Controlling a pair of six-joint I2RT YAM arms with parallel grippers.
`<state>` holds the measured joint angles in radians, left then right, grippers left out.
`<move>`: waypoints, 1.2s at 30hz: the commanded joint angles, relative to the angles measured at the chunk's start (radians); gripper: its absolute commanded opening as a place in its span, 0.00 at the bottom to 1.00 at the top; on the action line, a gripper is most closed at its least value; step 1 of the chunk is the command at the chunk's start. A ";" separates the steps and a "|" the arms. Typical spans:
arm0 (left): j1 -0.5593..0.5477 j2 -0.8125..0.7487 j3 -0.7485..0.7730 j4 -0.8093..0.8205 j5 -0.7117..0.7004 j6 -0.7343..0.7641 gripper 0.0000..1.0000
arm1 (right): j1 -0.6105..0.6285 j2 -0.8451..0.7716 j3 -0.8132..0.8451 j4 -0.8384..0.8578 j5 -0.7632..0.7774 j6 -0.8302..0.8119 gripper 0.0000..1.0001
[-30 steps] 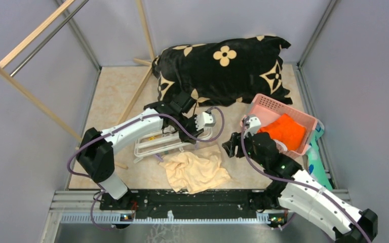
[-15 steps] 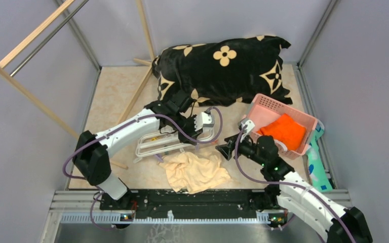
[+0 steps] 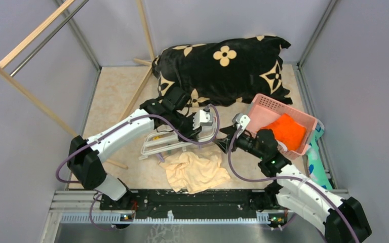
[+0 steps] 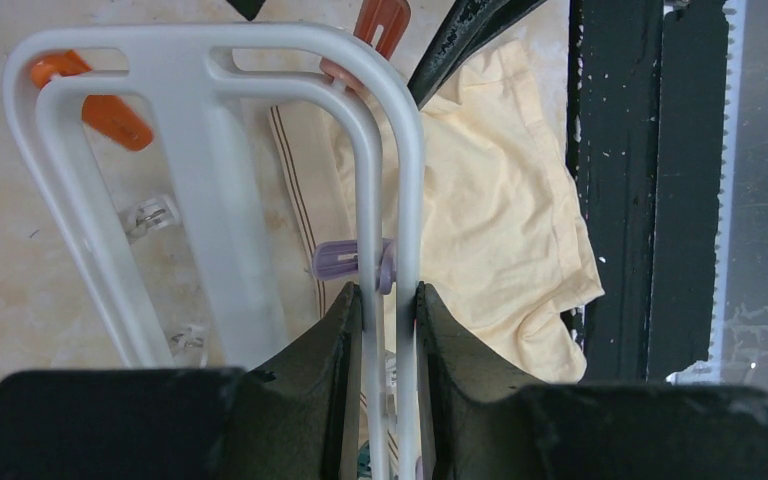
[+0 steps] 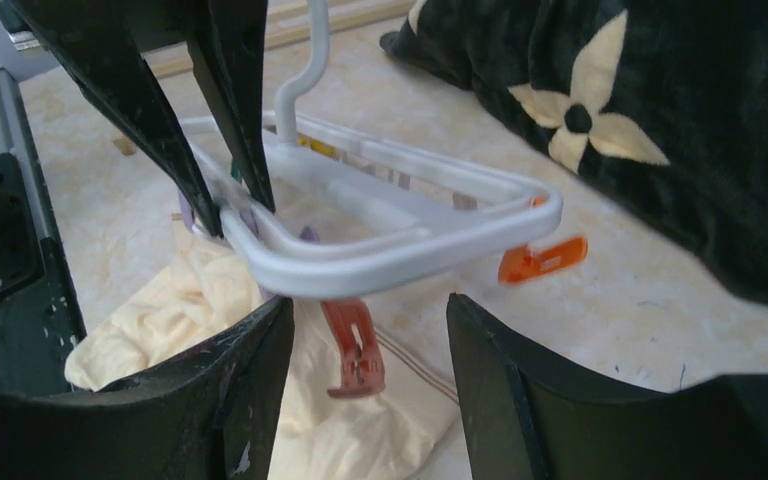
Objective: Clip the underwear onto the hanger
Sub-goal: Open the clamp at the hanger.
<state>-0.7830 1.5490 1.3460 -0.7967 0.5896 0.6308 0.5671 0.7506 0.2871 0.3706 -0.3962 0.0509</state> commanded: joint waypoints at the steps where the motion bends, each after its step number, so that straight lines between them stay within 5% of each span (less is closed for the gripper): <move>1: 0.002 -0.027 0.037 -0.009 0.034 0.037 0.00 | -0.005 0.028 0.105 0.016 -0.062 -0.038 0.58; 11: 0.002 -0.044 0.005 0.014 -0.008 0.040 0.00 | -0.005 0.003 0.279 -0.337 -0.049 0.148 0.60; 17: 0.002 -0.082 -0.036 0.014 -0.002 0.068 0.00 | -0.006 -0.181 0.252 -0.303 0.223 0.124 0.62; 19: 0.002 -0.099 -0.049 0.014 0.001 0.074 0.00 | -0.006 -0.222 0.204 -0.156 0.254 0.055 0.58; 21: 0.002 -0.136 -0.082 0.050 0.019 0.084 0.00 | -0.006 -0.269 0.166 -0.040 0.223 -0.145 0.67; 23: 0.002 -0.152 -0.101 0.060 0.027 0.086 0.00 | -0.006 -0.270 0.181 -0.064 0.135 -0.260 0.65; 30: 0.002 -0.172 -0.121 0.066 0.062 0.093 0.00 | -0.005 -0.177 0.375 -0.565 -0.228 -0.857 0.49; 36: 0.002 -0.194 -0.133 0.084 0.085 0.102 0.00 | -0.003 -0.068 0.530 -0.887 -0.341 -0.979 0.50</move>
<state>-0.7807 1.3994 1.2179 -0.7639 0.6144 0.6994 0.5667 0.6456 0.7364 -0.2935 -0.5907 -0.7517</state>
